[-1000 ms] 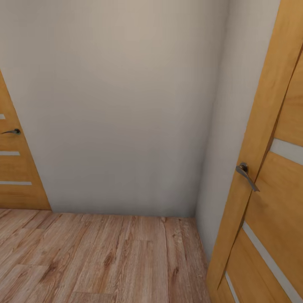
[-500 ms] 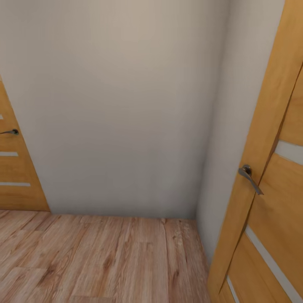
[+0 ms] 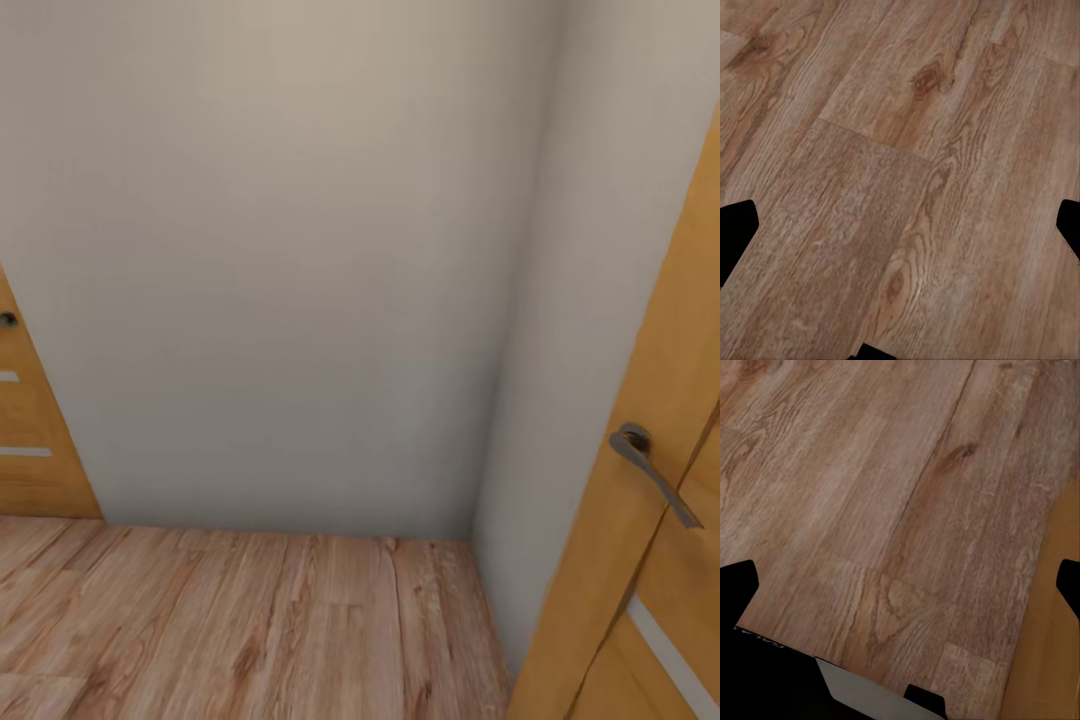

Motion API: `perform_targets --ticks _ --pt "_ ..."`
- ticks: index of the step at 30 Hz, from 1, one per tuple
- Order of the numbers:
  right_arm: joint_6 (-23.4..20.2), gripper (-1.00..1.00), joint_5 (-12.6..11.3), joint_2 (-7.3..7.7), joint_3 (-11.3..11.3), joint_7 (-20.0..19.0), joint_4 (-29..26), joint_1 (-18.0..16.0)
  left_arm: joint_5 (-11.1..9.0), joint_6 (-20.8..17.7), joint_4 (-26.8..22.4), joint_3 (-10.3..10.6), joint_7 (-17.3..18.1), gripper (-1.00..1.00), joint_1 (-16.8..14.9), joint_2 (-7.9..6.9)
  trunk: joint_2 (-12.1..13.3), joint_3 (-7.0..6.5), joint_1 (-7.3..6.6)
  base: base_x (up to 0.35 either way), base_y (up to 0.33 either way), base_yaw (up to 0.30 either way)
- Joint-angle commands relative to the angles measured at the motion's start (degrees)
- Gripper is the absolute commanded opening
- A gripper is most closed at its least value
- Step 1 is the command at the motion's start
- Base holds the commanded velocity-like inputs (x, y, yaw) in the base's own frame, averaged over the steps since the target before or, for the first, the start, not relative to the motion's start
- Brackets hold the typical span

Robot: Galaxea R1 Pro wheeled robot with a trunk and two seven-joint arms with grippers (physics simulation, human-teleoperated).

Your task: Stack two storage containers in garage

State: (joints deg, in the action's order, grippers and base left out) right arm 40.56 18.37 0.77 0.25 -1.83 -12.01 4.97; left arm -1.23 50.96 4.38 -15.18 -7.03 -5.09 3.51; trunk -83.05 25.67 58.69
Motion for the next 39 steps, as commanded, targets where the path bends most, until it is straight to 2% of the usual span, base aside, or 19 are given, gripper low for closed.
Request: perform_targets --ticks 1,15,21,39 --pt "0.0 1.0 -0.1 0.02 0.0 -0.2 -0.1 0.0 -0.1 0.3 0.2 0.2 -0.3 1.0 -0.1 0.01 0.0 0.05 0.04 0.317 0.0 0.0" --pt "0.0 1.0 -0.1 0.02 0.0 -0.2 -0.1 0.0 -0.1 0.3 0.2 0.2 -0.3 1.0 -0.1 0.01 0.0 0.05 0.04 0.316 0.0 0.0" --pt "0.0 1.0 -0.2 0.02 0.0 -0.2 -0.1 0.0 -0.1 0.3 0.2 0.2 -0.3 1.0 -0.1 -0.06 0.0 0.05 0.04 0.119 0.0 0.017" --pt "0.0 1.0 -0.2 0.02 0.0 0.0 -0.1 0.0 -0.1 0.3 0.2 0.1 -0.3 1.0 -0.1 0.0 0.0 0.05 0.04 0.003 0.0 0.273"
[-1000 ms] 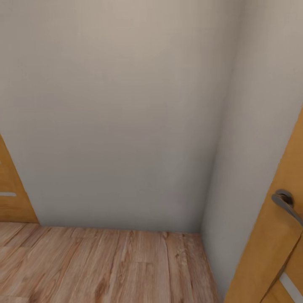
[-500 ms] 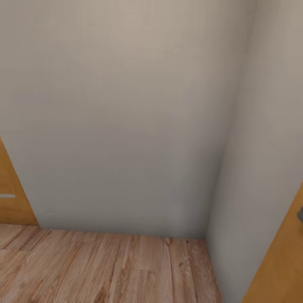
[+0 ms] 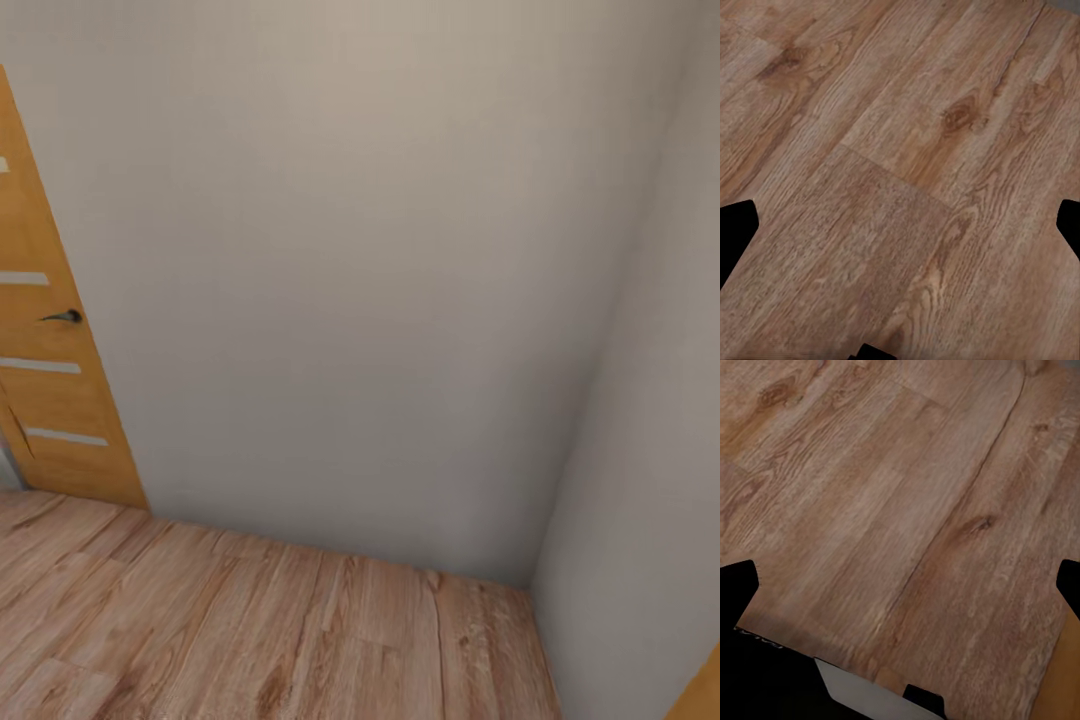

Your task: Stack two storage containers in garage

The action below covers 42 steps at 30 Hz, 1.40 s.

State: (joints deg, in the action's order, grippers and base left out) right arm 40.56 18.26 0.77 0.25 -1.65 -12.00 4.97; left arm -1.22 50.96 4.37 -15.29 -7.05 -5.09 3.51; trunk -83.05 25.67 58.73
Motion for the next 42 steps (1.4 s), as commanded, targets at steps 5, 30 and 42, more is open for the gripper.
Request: perform_targets --ticks 5,30,42 --pt "0.0 1.0 -0.1 0.02 0.0 0.2 -0.1 0.0 -0.1 0.3 0.2 0.2 -0.3 1.0 -0.1 0.0 0.0 0.05 0.0 0.0 0.0 0.29" --pt "0.0 1.0 -0.8 0.48 -0.4 13.6 -2.4 -1.1 0.4 0.4 0.2 0.7 -0.2 1.0 -0.1 -0.03 0.0 0.05 0.0 0.0 0.0 0.299" --pt "0.0 1.0 -0.8 0.46 -0.4 13.7 -2.3 -1.1 0.3 0.1 0.2 0.7 -0.1 1.0 -0.1 -0.34 0.0 0.05 0.0 0.178 0.0 0.3"
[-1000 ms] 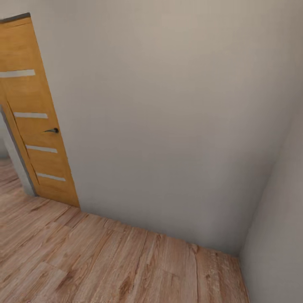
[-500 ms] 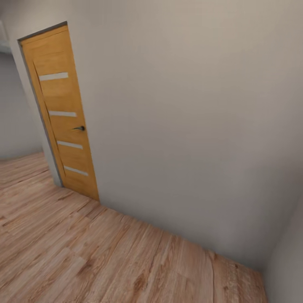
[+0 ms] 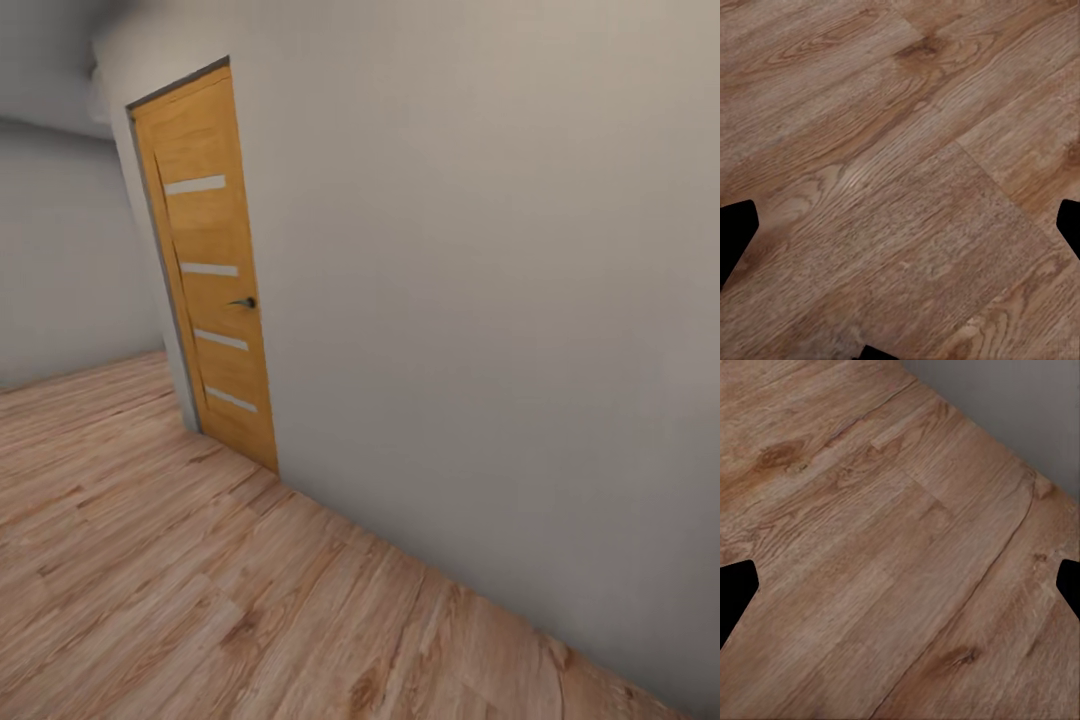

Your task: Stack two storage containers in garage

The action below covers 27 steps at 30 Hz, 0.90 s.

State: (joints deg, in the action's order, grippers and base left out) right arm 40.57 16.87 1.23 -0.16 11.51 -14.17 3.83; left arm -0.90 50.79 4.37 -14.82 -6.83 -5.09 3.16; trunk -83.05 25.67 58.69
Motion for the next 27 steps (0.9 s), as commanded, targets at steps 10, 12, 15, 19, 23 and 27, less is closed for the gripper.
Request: perform_targets --ticks 10,12,15,19,23,27 --pt "-0.1 1.0 0.6 0.0 0.0 0.4 -0.1 0.0 -0.1 0.3 0.2 0.2 -0.3 1.0 -0.1 0.0 0.0 0.05 0.04 0.326 0.0 0.3" --pt "-0.1 1.0 0.6 0.0 0.0 0.4 -0.1 0.0 -0.1 0.3 0.2 0.2 -0.3 1.0 -0.1 0.0 0.0 0.05 0.04 0.327 0.0 0.3" --pt "-0.1 1.0 0.6 0.02 0.0 0.4 -0.1 0.0 -0.1 0.3 0.2 0.2 -0.3 1.0 -0.1 0.0 0.0 0.05 0.04 0.327 0.0 0.3" --pt "-0.1 1.0 0.6 0.01 0.0 0.4 -0.1 0.0 -0.1 0.3 0.2 0.2 -0.3 1.0 -0.1 0.05 0.0 0.05 0.04 0.327 0.0 0.3" --pt "-0.1 1.0 0.7 0.0 0.0 0.4 -0.1 0.0 -0.2 0.3 0.2 0.2 -0.3 1.0 -0.1 -0.15 0.0 0.05 0.04 0.327 0.0 0.3" --pt "-0.1 1.0 0.7 0.0 0.0 0.4 -0.1 0.0 -0.2 0.3 0.2 0.2 -0.3 1.0 -0.1 -0.13 0.0 0.05 0.04 0.327 0.0 0.3"
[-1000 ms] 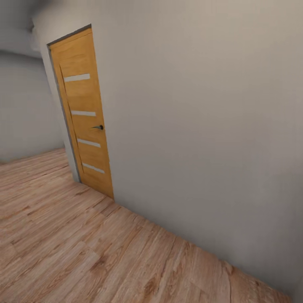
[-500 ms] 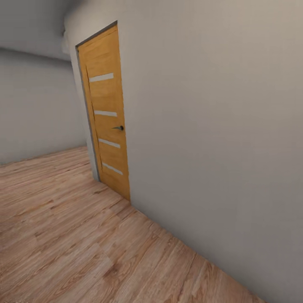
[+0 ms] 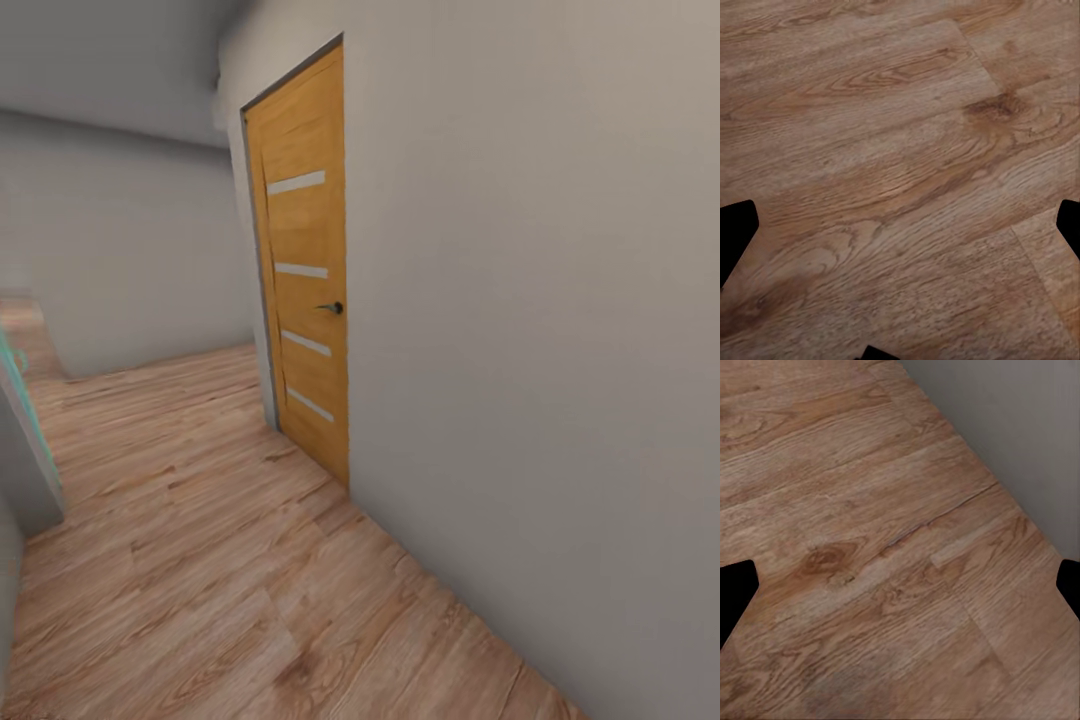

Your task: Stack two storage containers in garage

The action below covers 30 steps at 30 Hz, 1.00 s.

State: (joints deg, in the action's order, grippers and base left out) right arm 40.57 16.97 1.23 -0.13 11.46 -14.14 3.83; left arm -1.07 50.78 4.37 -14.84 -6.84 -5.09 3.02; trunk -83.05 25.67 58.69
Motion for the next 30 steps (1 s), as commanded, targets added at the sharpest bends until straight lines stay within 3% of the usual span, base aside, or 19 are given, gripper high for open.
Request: perform_targets --ticks 1,30 --pt "-0.1 1.0 0.6 0.0 0.0 0.5 -0.1 0.0 -0.1 0.3 0.2 0.2 -0.3 1.0 -0.1 -0.07 0.0 0.05 0.04 0.327 0.0 0.3" --pt "-0.1 1.0 0.6 0.01 0.0 0.2 -0.1 0.0 0.1 0.3 0.2 0.2 -0.4 1.0 -0.1 0.05 0.0 0.05 0.04 0.327 0.0 0.3"
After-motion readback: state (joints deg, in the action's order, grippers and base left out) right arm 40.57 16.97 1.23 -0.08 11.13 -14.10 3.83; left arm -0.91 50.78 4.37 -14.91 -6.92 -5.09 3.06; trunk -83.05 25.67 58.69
